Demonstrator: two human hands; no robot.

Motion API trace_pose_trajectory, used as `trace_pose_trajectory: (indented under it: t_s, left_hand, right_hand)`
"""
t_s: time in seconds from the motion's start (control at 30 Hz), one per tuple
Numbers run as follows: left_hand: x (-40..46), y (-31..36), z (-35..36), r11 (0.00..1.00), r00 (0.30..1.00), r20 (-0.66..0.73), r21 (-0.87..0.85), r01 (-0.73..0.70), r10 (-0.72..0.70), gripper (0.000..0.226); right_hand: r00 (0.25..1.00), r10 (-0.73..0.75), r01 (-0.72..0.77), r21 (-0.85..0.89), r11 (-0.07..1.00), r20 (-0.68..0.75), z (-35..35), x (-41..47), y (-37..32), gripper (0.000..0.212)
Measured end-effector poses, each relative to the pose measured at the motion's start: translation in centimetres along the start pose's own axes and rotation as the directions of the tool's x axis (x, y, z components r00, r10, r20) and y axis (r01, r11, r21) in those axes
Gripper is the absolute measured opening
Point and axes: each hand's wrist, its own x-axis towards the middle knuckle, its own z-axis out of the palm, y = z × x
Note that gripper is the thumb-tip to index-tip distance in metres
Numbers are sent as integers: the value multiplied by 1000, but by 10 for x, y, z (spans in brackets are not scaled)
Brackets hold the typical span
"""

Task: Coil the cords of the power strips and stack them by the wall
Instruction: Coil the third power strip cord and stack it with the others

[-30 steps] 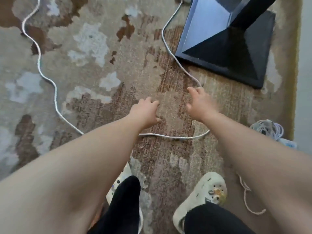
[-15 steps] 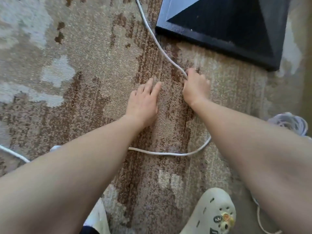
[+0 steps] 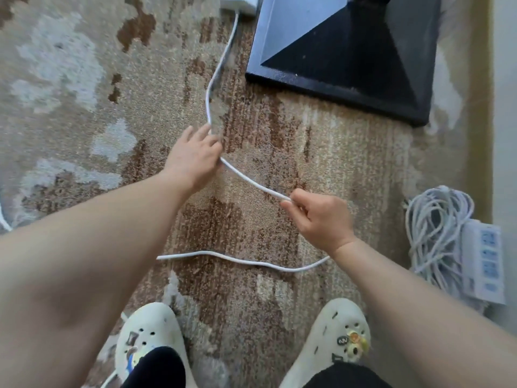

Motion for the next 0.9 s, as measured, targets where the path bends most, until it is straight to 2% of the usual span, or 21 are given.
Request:
trace_pose_trajectory:
  t_s: [0.07,0.13,0.2,0.27,0.33,0.4,0.47,0.57,0.63,0.73,0.8,0.9]
  left_hand:
    - [-30,-4,-14,996,994,55,-29,-89,90,33]
    - [-61,7,-29,978,973,141,-129,-163,181,28]
    - [-93,30,-39,940,949,233,-314,-136,215,25]
    - [-119,61,-41,874,925,292,-480,-79,244,31]
    - [-134,88,-39,805,902,334,-592,-24,273,34]
    - [-138,103,-37,752,905,333,-659,24,263,33]
    - [-135,106,-36,717,925,310,-694,63,219,32]
    - [-126,99,-28,669,934,298,-737,95,196,26]
    - [-116,87,-22,644,953,274,-754,129,129,26]
    - [-80,61,-14,630,964,206,-729,267,-171,43]
    - [-50,48,-15,609,917,170,-702,370,-361,51]
    - [-4,36,-18,607,844,163,-627,488,-511,66]
  right_hand:
    - [999,49,-49,-13,999,-15,-15,-14,0,31]
    - [987,161,-161,-59,985,-1,-28,-27,4,34]
    - [954,298,-292,-110,950,41,-40,-40,10,37]
    - [912,407,-402,-89,911,57,-50,-50,14,35]
    - [893,440,-436,-54,898,94,-58,-51,11,27]
    - [906,369,-360,-81,929,206,-60,-46,-2,19]
    - [914,212,-195,-84,977,345,-54,-39,-21,16]
    - [894,18,18,-75,997,447,-33,-29,-46,17]
    - [880,24,55,-150,987,474,-20,-27,-47,26]
    - [876,164,-87,-186,979,453,-11,-26,-25,29]
    - [854,253,-178,-201,963,455,-5,-24,-9,31]
    - [839,340,-268,-220,938,426,8,-18,13,30]
